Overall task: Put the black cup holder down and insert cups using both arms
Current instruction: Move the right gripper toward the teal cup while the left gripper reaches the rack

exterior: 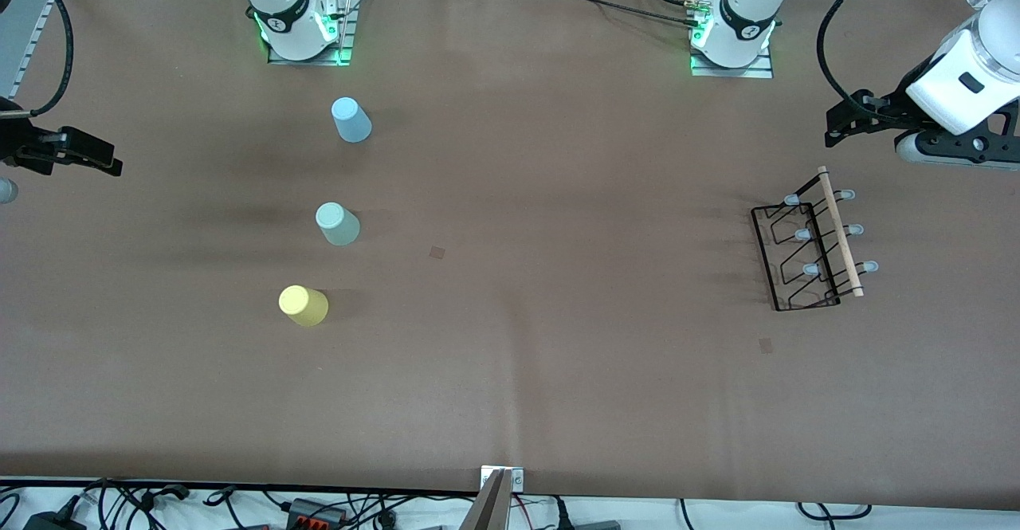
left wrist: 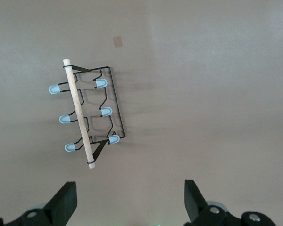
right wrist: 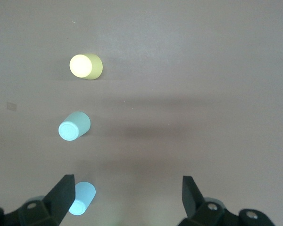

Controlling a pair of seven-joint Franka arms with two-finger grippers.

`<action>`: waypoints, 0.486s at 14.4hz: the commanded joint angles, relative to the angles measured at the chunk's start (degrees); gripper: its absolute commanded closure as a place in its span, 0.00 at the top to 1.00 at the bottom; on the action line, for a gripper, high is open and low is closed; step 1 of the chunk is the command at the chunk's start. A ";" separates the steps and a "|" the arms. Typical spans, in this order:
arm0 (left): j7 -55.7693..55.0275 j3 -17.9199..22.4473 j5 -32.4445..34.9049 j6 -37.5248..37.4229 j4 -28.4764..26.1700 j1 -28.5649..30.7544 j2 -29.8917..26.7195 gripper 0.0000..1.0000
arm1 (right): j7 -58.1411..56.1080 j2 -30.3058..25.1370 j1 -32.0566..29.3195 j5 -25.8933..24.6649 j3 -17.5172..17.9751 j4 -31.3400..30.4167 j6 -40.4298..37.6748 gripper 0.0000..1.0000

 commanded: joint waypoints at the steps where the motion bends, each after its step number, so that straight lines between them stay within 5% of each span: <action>1: -0.35 -0.28 0.37 0.10 0.83 0.14 0.73 1.00 | 0.21 0.62 -0.52 0.54 0.55 1.36 -0.09 1.00; 7: -0.35 0.07 0.64 -0.69 6.11 0.23 3.90 1.00 | -0.76 2.28 0.79 0.89 0.90 1.27 -1.40 1.00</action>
